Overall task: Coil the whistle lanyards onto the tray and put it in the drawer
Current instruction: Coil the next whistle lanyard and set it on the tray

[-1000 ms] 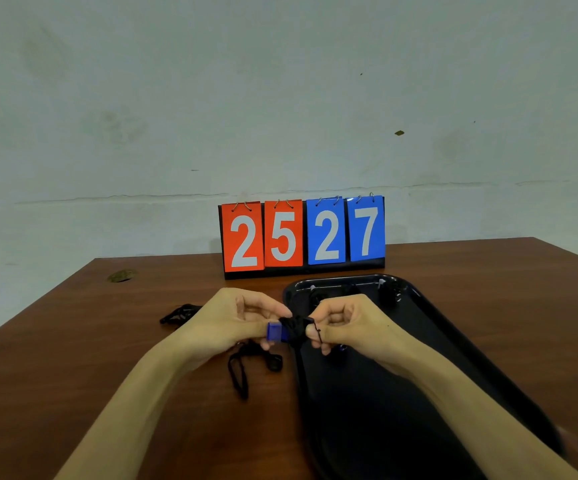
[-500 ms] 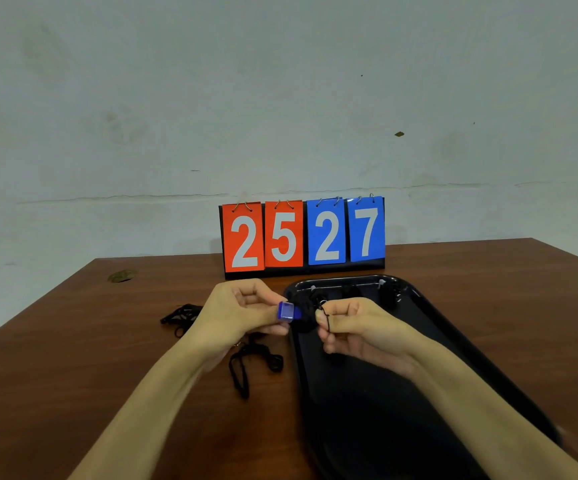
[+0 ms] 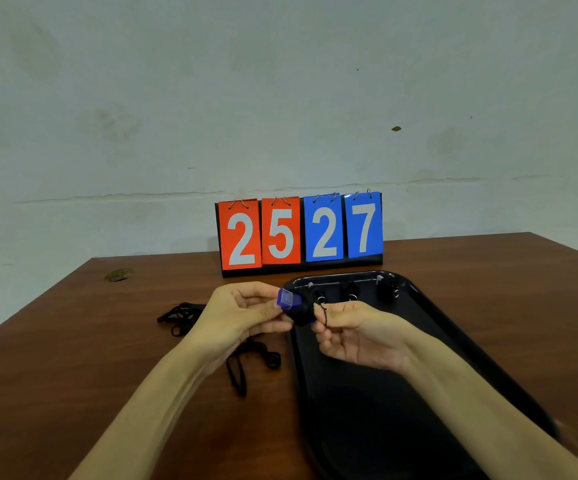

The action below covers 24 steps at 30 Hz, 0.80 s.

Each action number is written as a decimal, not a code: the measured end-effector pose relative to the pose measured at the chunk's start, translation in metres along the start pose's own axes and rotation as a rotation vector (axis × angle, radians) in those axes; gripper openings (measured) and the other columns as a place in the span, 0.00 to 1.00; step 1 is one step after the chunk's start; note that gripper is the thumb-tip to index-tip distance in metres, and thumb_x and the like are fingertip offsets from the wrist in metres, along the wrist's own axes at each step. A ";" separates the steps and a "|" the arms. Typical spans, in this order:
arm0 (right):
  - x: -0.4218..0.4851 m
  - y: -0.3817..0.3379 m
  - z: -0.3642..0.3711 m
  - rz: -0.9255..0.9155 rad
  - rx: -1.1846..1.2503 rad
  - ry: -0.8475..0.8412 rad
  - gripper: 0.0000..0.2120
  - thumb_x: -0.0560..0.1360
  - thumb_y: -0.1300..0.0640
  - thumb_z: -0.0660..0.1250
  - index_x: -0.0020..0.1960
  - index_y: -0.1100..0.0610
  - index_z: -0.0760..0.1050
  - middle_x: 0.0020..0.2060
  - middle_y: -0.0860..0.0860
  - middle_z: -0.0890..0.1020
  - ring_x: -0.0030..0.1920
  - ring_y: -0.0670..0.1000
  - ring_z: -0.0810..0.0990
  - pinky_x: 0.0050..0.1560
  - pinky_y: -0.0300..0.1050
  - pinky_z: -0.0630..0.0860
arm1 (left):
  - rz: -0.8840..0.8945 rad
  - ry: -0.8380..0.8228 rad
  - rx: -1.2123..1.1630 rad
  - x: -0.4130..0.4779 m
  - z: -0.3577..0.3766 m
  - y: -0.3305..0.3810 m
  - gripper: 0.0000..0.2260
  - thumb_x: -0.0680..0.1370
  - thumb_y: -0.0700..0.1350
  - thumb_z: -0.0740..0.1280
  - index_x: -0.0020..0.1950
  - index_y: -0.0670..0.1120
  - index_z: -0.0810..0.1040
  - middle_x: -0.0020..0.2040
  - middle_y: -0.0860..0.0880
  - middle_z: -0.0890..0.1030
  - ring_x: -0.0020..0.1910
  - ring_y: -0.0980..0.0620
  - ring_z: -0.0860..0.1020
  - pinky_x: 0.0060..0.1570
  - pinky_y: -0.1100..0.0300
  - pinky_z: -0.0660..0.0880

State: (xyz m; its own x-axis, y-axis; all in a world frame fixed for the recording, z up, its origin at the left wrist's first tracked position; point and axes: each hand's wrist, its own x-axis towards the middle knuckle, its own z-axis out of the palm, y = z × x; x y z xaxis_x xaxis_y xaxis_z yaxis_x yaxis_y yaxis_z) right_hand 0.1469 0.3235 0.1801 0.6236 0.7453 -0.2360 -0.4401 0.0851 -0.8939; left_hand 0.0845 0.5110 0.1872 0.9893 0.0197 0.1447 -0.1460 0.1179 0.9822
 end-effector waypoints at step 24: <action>-0.058 -0.019 -0.038 -0.237 -0.406 0.669 0.05 0.71 0.61 0.70 0.46 0.62 0.81 0.36 0.55 0.85 0.34 0.47 0.82 0.34 0.39 0.79 | 0.180 0.235 0.441 0.006 0.007 -0.020 0.08 0.75 0.37 0.67 0.46 0.50 0.82 0.43 0.54 0.84 0.43 0.61 0.81 0.39 0.73 0.74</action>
State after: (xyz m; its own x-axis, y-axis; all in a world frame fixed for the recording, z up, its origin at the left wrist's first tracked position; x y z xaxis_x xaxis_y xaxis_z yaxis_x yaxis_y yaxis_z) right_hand 0.1431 0.2536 0.1962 0.9809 0.1743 -0.0864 -0.0601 -0.1509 -0.9867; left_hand 0.0933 0.5016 0.1695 0.9141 0.2286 0.3349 -0.2488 -0.3360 0.9084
